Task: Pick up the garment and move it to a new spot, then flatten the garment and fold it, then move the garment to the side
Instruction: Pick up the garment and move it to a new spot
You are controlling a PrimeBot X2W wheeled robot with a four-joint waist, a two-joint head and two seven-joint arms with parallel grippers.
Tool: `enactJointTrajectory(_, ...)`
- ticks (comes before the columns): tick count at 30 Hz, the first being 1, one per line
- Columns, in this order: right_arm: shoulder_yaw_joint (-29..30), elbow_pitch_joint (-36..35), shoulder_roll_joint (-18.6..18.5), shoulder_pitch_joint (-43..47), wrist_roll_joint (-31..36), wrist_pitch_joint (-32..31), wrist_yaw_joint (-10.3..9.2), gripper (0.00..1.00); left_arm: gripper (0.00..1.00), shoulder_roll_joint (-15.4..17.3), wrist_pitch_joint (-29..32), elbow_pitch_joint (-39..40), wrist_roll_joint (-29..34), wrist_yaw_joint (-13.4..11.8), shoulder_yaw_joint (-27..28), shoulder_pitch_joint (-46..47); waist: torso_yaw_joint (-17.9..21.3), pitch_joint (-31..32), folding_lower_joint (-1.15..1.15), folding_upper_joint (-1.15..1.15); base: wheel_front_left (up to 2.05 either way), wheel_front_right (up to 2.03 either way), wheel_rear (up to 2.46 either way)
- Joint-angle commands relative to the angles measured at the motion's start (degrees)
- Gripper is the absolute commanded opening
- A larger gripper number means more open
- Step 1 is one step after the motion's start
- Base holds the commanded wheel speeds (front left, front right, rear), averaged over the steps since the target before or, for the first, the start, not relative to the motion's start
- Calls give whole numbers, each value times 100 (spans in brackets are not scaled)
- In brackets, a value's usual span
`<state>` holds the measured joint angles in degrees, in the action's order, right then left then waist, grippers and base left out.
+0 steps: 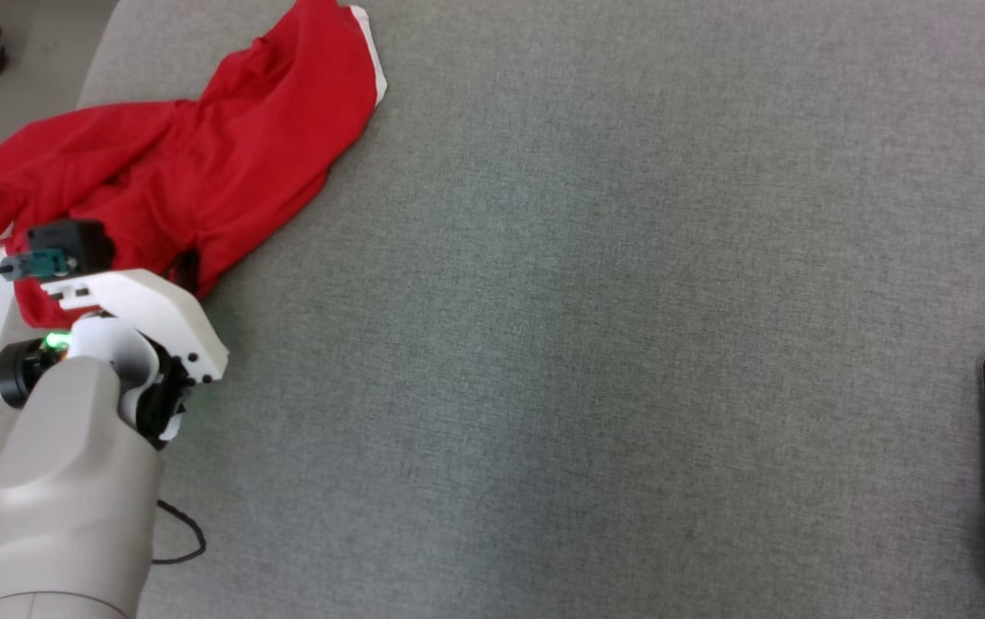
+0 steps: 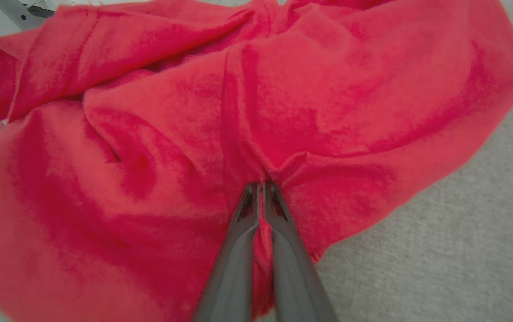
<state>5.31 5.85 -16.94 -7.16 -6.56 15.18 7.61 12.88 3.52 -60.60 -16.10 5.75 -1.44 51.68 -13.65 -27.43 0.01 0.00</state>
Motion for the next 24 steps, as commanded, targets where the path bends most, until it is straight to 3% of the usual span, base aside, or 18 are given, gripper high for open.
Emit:
enactJointTrajectory(1, -8, 250, 12, 144, -4, -76, -24, 100, 0, -8, 62, -91, -52, -4, 4, -64, 18, 43, -1, 0, 0, 0, 0)
enactJointTrajectory(5, -54, 316, 118, 147, -47, -51, -21, 100, 0, 0, -303, -28, -361, 56, 238, 151, 96, 360, -1, 0, 0, 0, 0)
enactJointTrajectory(13, -220, 581, 352, 170, -111, -18, -21, 100, 0, -74, -298, 633, -787, 168, 123, 229, 259, 1018, -1, 0, 0, 0, 0)
enactJointTrajectory(19, -350, 714, 614, 231, -160, -11, -21, 100, 0, -110, 355, 2042, -1429, 174, -493, -164, 491, 1538, -1, 0, 0, 0, 0)
enactJointTrajectory(24, -373, 792, 799, 282, -200, -10, -21, 100, 0, -35, 1116, 3451, -1920, 175, -695, -662, 755, 1904, -1, 0, 0, 0, 0)
